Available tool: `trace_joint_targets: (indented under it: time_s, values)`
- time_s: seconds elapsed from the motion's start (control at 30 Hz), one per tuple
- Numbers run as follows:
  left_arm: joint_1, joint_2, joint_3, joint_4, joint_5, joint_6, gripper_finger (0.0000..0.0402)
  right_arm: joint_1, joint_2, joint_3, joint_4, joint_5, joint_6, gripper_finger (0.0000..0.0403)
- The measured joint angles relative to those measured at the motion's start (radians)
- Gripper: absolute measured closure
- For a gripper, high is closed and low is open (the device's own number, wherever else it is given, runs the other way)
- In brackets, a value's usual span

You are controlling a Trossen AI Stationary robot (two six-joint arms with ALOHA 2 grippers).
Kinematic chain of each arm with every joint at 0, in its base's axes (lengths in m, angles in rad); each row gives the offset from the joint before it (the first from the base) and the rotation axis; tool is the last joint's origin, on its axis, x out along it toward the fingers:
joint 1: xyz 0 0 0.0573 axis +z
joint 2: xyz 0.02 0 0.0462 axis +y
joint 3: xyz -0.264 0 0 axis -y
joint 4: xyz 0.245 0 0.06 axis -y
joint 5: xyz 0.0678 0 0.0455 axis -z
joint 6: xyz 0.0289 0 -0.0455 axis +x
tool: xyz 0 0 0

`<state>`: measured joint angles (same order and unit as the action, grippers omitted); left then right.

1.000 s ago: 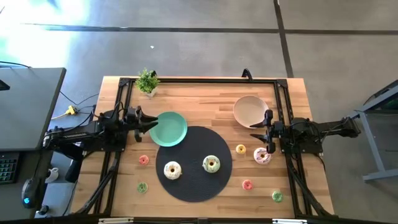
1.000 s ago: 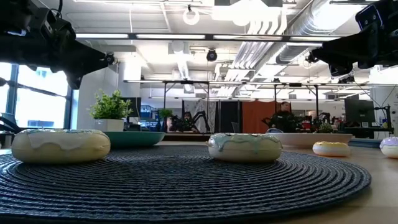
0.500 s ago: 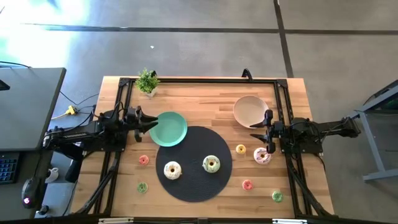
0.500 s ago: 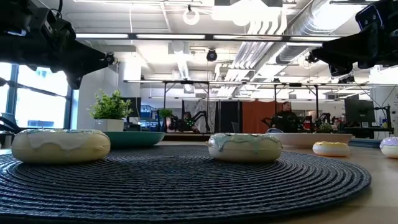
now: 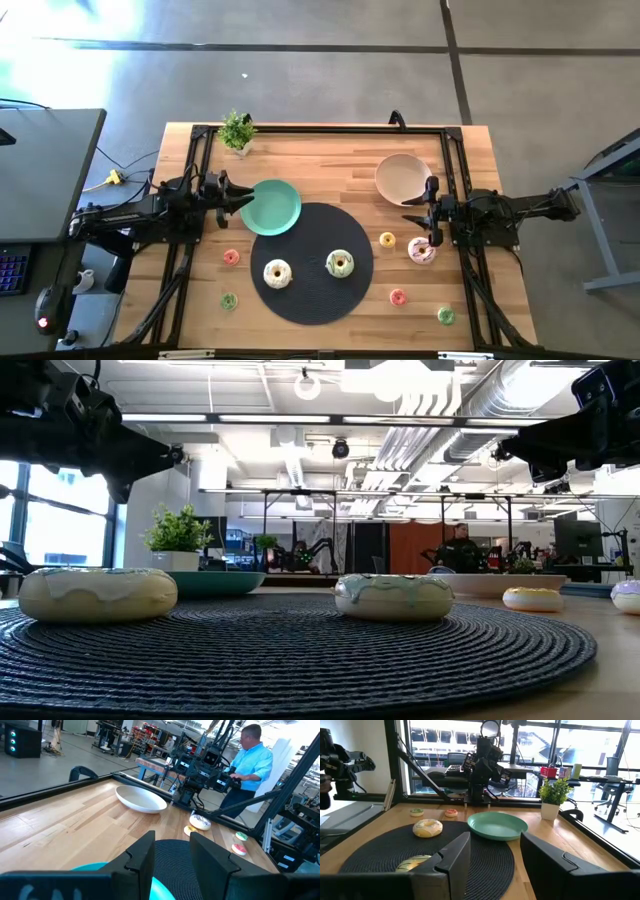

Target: Pick & Place donuts

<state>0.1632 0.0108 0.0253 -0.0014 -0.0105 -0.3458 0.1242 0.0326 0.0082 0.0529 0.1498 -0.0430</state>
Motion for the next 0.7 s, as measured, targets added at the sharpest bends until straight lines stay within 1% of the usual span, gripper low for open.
trace_joint_targets:
  time_s: [0.43,0.53,0.63,0.7]
  values:
    - [0.0,0.0,0.0,0.0,0.002,0.0,0.0279,0.0,0.0,0.0,0.0,0.0,0.0,0.0233]
    - [0.0,0.0,0.0,0.002,0.055,-0.026,0.0279,0.0,0.0,0.0,0.0,0.0,-0.001,0.0233]
    - [0.0,0.0,0.0,0.003,0.121,-0.128,0.0279,0.0,0.0,0.0,0.0,0.0,0.0,0.0233]
    - [0.0,0.007,0.0,0.013,0.178,-0.148,0.0279,0.0,0.0,0.0,0.0,0.0,0.0,0.0233]
